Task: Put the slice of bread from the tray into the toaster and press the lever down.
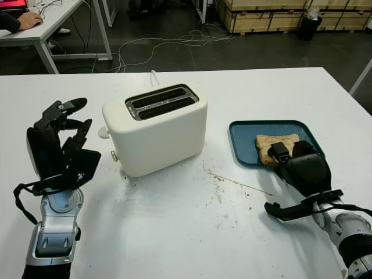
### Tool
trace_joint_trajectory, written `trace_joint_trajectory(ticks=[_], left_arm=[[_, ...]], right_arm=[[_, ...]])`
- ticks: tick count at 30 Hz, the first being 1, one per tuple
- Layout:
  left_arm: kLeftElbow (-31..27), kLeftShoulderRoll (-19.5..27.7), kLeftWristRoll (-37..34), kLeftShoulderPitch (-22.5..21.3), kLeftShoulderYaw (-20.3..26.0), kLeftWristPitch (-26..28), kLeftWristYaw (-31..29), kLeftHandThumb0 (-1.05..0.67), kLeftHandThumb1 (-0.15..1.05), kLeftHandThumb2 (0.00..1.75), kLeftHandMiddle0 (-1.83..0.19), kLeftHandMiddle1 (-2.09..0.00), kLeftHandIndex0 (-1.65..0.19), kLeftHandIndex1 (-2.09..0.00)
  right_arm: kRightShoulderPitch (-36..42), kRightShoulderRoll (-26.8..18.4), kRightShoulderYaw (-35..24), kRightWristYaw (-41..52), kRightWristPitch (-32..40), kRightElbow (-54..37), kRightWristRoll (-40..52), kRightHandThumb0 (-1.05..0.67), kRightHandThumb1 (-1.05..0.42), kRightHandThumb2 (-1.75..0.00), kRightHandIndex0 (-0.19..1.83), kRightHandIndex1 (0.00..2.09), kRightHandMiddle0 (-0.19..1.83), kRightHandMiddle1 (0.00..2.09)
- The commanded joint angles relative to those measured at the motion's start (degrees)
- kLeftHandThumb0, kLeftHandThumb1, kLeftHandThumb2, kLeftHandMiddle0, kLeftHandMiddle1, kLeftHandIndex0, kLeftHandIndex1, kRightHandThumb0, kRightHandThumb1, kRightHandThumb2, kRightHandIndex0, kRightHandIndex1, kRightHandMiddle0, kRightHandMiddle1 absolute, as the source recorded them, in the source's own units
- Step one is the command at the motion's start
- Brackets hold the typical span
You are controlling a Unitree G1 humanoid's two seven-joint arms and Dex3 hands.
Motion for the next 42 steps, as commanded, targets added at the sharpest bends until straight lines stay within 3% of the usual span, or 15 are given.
trace_joint_trajectory(ticks=[1, 8, 17, 21, 26, 30, 35, 38, 42], left_arm=[[0.4, 0.5, 0.6, -0.2, 0.2, -1.0, 0.5, -0.09, 0.92, 0.05, -0.70, -1.13, -0.84, -0.43], [0.4, 0.3, 0.2, -0.1, 0.1, -1.1, 0.3, -0.10, 0.92, 0.04, -0.69, -1.12, -0.84, -0.44], [0.3, 0.1, 1.0, 0.1, -0.2, -0.7, 0.1, -0.10, 0.92, 0.04, -0.69, -1.12, -0.83, -0.44], [0.3, -0.3, 1.3, 0.1, -0.2, -0.6, 0.2, -0.09, 0.92, 0.04, -0.69, -1.11, -0.83, -0.43], [0.5, -0.2, 0.7, 0.0, -0.1, -1.2, 0.1, -0.07, 0.92, 0.05, -0.68, -1.12, -0.82, -0.43], [0.1, -0.3, 1.4, 0.0, -0.2, -0.1, -0.1, -0.09, 0.92, 0.04, -0.68, -1.12, -0.82, -0.43], [0.1, -0.2, 2.1, 0.1, -0.3, 0.2, 0.1, -0.11, 0.92, 0.03, -0.69, -1.08, -0.83, -0.42], [0.4, -0.1, 1.5, 0.1, -0.2, -0.4, 0.1, -0.09, 0.92, 0.03, -0.70, -1.07, -0.83, -0.42], [0.0, -0.2, 1.9, 0.2, -0.4, 0.3, -0.1, -0.11, 0.92, 0.03, -0.69, -1.07, -0.83, -0.41]], right_arm=[[0.9, -0.3, 2.1, 0.4, 1.9, 0.7, -2.7, -0.55, -0.92, -0.54, 1.56, 1.75, 0.47, 1.74], [0.3, -1.2, 3.0, 0.9, 0.6, 0.5, -1.6, -0.47, -0.92, -0.63, 1.57, 1.75, 0.41, 1.75], [-1.3, -2.8, 1.6, -2.1, -2.7, -1.1, -0.1, -0.45, -0.92, -0.53, 1.57, 1.75, 0.16, 1.75], [-2.9, -4.3, -1.4, 2.4, -9.3, -2.5, 5.1, -0.46, -0.92, -0.52, 1.57, 1.75, 0.10, 1.75], [-3.9, -5.6, -6.0, 8.5, -16.5, -6.1, 11.1, -0.49, -0.92, -0.56, 1.23, 1.75, 0.12, 1.75], [-4.1, -8.0, -9.8, 14.0, -16.3, -13.9, 12.0, -0.51, -0.92, -0.64, 1.09, 1.75, 0.05, 1.75], [-6.5, -10.7, -13.1, 13.4, -16.4, -20.0, 8.4, -0.49, -0.92, -0.64, 0.12, 1.75, 0.00, 1.75], [-9.0, -11.0, -14.8, 15.6, -19.5, -20.9, 11.2, -0.49, -0.92, -0.59, 0.01, 1.75, 0.00, 1.75], [-16.8, -9.7, -15.0, 20.0, -26.3, -15.7, 15.3, -0.49, -0.92, -0.50, 0.01, 1.75, 0.00, 1.75]])
